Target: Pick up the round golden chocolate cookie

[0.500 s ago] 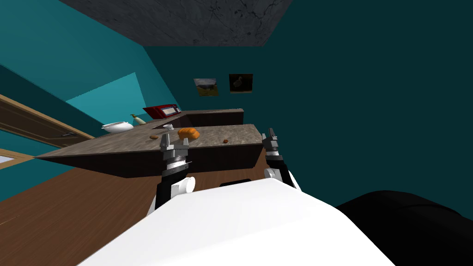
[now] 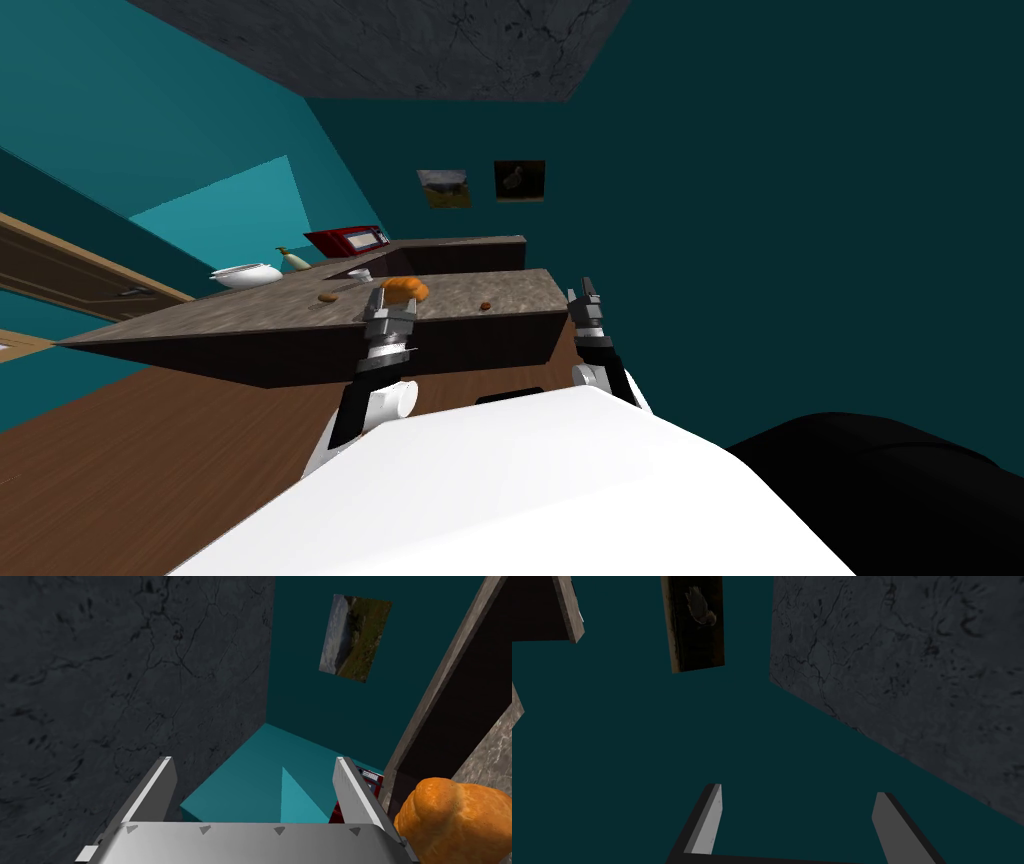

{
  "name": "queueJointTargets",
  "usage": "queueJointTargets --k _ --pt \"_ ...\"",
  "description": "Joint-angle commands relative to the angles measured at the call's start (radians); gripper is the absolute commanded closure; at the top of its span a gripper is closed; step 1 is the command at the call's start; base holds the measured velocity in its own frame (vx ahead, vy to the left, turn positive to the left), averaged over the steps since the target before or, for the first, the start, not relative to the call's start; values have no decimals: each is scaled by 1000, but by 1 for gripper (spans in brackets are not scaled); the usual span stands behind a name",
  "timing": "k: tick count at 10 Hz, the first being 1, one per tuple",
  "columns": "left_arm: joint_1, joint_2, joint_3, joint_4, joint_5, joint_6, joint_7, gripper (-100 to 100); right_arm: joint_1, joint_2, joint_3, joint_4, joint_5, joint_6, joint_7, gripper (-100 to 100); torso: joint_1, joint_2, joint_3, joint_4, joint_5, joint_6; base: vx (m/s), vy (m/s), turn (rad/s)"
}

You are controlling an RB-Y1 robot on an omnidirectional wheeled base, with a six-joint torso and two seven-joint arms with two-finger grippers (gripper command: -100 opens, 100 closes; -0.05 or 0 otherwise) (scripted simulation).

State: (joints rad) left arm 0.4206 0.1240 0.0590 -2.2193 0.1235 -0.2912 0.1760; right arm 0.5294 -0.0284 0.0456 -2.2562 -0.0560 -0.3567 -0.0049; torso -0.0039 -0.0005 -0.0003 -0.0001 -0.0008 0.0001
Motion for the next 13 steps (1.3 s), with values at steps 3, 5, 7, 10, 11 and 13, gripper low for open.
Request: queueJointTargets --k 3,5,7,10,11,13 --pt "-44 81 3 24 45 97 60 -100 0 0 0 0 0 0 0 0 1 0 0 0 0 0 2 -47 -14" --pt "-63 112 3 35 64 154 85 -100 0 0 0 0 0 0 0 0 1 0 0 0 0 0 1 -47 -8" --pt "-84 144 3 46 84 201 112 -100 0 0 0 0 0 0 0 0 1 1 0 0 0 0 -4 -43 -11" --pt "-106 176 3 58 105 264 140 -100 0 0 0 0 0 0 0 0 1 0 0 0 0 0 0 -48 -7" --pt "-129 210 3 70 128 297 169 -100 0 0 0 0 0 0 0 0 1 0 0 0 0 0 -4 -59 -16" --pt "-152 244 3 82 151 349 200 -100 0 0 0 0 0 0 0 0 1 0 0 0 0 0 2 -49 -12"
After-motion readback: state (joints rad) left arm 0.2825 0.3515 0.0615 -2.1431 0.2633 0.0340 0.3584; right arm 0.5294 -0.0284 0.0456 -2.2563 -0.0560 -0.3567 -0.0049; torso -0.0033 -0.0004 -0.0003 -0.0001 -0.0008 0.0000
